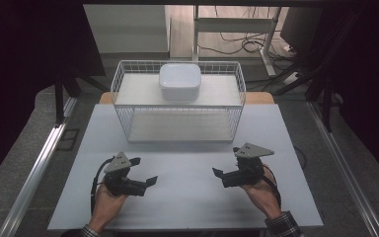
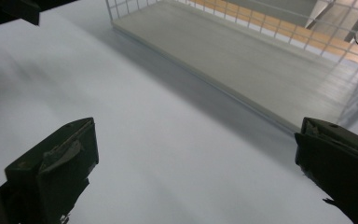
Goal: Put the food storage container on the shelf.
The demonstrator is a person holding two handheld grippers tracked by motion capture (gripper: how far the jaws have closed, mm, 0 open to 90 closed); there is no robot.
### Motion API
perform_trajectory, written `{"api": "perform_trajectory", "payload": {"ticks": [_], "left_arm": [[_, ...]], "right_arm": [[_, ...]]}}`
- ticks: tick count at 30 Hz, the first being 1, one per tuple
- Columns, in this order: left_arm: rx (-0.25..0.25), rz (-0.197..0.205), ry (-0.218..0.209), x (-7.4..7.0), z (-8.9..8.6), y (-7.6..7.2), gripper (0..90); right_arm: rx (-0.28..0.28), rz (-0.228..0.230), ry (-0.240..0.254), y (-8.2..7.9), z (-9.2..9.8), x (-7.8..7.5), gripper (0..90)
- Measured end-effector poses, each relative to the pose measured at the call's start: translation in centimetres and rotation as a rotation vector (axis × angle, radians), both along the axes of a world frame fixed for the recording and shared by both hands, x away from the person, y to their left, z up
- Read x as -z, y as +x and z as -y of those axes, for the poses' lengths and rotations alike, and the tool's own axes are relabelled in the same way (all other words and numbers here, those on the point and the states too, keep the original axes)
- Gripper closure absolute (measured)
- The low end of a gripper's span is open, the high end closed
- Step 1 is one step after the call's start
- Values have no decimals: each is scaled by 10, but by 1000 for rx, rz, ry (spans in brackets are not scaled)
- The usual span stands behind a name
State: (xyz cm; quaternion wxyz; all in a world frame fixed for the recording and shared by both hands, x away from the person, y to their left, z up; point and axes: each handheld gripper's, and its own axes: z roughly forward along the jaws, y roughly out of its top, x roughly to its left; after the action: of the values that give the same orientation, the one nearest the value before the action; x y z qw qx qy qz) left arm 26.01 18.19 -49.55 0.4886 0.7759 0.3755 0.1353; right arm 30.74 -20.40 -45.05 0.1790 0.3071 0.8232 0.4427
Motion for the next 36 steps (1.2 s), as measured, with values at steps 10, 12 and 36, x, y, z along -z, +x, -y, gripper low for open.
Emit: {"api": "perform_trajectory", "payload": {"ticks": [10, 12, 36], "left_arm": [[-19, -5, -3, 3, -12, -9, 58], [-20, -6, 0, 3, -13, -10, 58], [-89, -38, 71, 22, -34, -36, 36]], "right_arm": [[42, -2, 0, -10, 22, 5, 0], [44, -1, -2, -11, 24, 6, 0], [128, -2, -36, -33, 56, 27, 0]]}}
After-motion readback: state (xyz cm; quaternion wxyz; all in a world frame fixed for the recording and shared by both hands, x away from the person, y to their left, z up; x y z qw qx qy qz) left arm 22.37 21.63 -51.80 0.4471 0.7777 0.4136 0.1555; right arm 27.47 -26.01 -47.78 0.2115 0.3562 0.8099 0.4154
